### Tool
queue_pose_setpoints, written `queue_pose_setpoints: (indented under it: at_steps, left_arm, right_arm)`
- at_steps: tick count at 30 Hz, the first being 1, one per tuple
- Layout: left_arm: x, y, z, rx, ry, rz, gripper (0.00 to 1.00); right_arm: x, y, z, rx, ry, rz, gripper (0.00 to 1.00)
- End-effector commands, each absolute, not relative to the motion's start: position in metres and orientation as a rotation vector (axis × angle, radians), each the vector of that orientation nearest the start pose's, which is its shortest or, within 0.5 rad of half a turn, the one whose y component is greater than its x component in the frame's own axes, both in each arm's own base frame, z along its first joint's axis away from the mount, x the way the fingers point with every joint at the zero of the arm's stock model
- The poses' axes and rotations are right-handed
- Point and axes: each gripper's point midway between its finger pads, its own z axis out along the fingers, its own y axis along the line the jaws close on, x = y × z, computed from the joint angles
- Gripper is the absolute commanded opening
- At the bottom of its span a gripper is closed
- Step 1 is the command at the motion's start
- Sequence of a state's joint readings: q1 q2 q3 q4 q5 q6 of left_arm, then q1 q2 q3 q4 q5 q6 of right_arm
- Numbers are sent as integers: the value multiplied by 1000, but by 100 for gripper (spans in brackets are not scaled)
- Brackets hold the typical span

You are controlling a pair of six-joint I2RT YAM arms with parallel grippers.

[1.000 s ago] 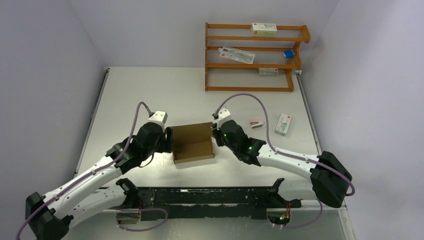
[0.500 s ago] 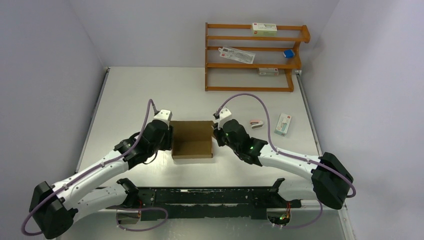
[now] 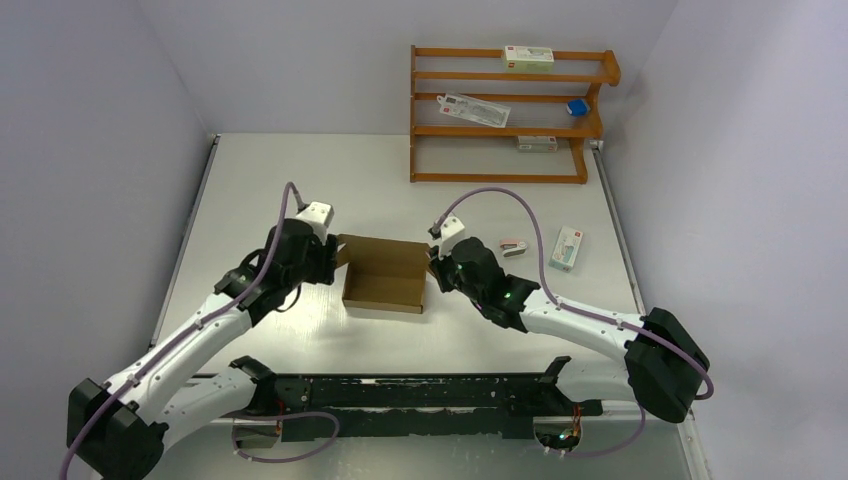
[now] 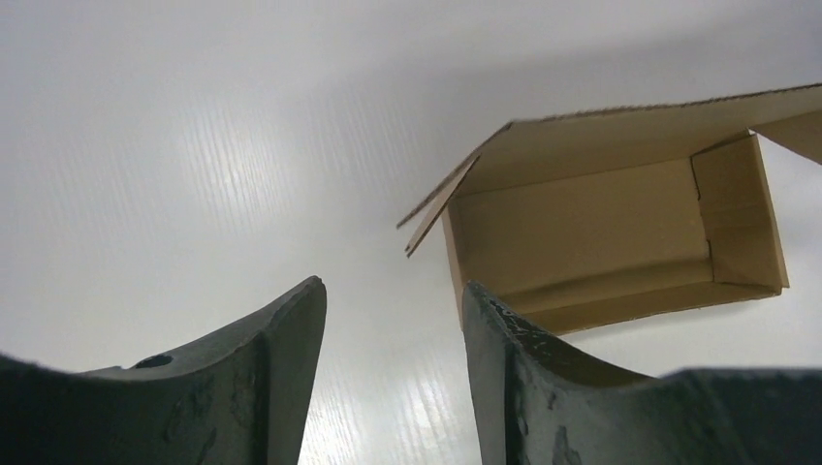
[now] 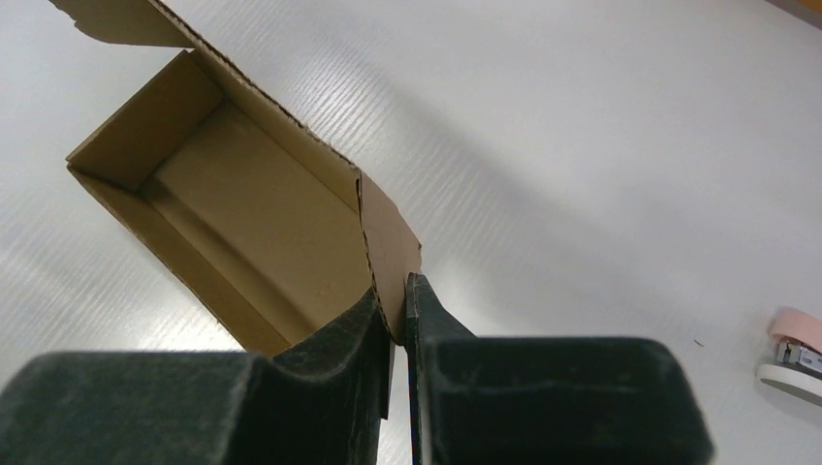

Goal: Fold the paper box

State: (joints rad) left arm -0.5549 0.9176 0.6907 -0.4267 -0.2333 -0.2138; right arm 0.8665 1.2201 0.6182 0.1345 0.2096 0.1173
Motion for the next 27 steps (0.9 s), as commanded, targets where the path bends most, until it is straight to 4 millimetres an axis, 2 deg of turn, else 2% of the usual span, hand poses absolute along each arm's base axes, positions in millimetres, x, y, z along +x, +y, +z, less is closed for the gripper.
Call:
queue_pose_setpoints:
  at_steps: [1,5,9,15,20,23,27]
  left_arm:
    - [274,-138,166,456,2114,-241,59]
    - [281,-144,163,548,2107,-278,57]
    - [285,-149,148,610,2146,-320,53]
    - [296,-157,146,650,2163,-370,38]
    - [291,-167,137,680,2195,-452,22]
    - [286,-171,134,647,2223,-501,17]
    - [281,-173,140,506,2252,-562,13]
  right_arm:
    - [264,262,131,-660,1909,423,13]
    - [265,263,131,-667,1909,430,12]
    - [265,265,132,-685,1904,436,12]
    - [266,266,131,-700,1905,427,12]
    - [267,269,134,-680,1912,445,11]
    - [268,270,132,-649,1953,445,10]
    - [271,271,131,-561,2015,454,6]
